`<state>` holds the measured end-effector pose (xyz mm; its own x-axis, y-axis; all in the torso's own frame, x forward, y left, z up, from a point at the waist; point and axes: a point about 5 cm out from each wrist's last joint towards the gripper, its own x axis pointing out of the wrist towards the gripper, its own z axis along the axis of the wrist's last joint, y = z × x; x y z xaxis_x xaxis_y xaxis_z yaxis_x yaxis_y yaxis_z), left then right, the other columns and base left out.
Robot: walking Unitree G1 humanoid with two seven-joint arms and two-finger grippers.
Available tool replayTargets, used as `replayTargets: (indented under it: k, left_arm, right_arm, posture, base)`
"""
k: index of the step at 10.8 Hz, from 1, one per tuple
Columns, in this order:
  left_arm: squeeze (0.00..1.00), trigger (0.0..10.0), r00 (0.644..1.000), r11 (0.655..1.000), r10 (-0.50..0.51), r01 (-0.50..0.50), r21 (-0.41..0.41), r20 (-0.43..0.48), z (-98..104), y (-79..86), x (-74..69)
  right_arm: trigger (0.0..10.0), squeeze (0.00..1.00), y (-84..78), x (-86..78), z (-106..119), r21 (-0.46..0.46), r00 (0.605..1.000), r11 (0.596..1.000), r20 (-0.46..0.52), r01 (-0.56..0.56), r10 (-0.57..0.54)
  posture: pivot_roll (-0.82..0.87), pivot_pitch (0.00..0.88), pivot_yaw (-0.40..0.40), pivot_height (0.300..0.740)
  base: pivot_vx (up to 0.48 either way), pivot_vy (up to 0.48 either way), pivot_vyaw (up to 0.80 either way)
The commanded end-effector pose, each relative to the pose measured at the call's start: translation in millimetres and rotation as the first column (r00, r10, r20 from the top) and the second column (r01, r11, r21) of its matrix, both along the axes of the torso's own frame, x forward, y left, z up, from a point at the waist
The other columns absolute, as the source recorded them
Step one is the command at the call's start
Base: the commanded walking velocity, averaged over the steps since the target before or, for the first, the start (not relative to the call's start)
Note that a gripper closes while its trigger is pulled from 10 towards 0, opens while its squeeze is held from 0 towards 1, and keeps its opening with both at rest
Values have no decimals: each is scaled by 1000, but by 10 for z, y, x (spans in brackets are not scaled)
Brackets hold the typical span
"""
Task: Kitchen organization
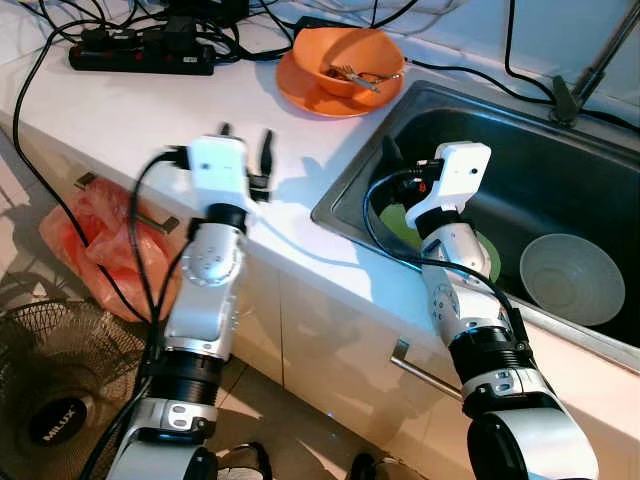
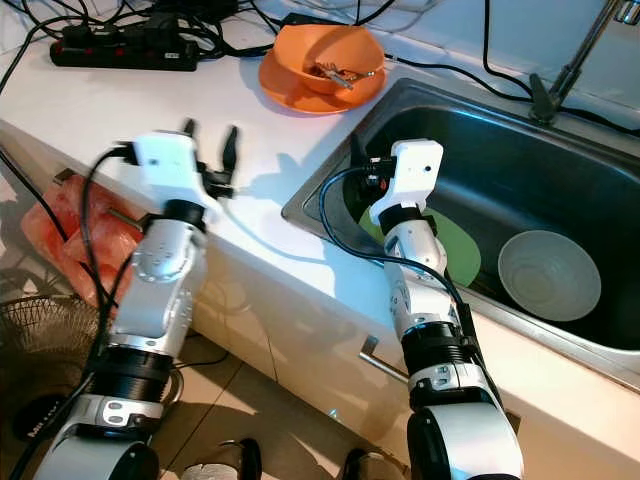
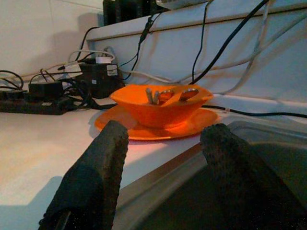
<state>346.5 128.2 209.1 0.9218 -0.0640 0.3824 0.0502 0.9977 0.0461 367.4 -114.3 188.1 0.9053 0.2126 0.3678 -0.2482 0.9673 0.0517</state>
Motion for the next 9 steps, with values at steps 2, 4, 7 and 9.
replayTargets:
  k: [2,4,7,9]
  left_arm:
    - [0,10000,1000,1000,6,-6,-11,-14,-55,-21,-2]
    - [0,10000,1000,1000,8,-8,-13,-24,-73,-38,9]
    - [0,10000,999,1000,9,-9,-5,-33,-90,-46,12]
    - [0,10000,999,1000,9,-9,-2,-37,-91,-44,19]
  right_arm:
    - [10000,0,-33,-23,-28,16,1000,1000,-11,5,-5]
    - [10000,0,-31,-14,-40,15,1000,1000,-25,2,-2]
    - [10000,0,-6,-17,6,14,1000,1000,-3,-2,2]
    - [10000,0,-4,-16,9,17,1000,1000,-4,-3,3]
  posture:
    - [72,119,-34,740]
    - [75,112,-36,740]
    - [78,109,-39,740]
    - [78,114,-39,740]
  base:
    - [0,0,0]
    - [0,300,-400]
    - [0,321,0]
    - [0,399,0]
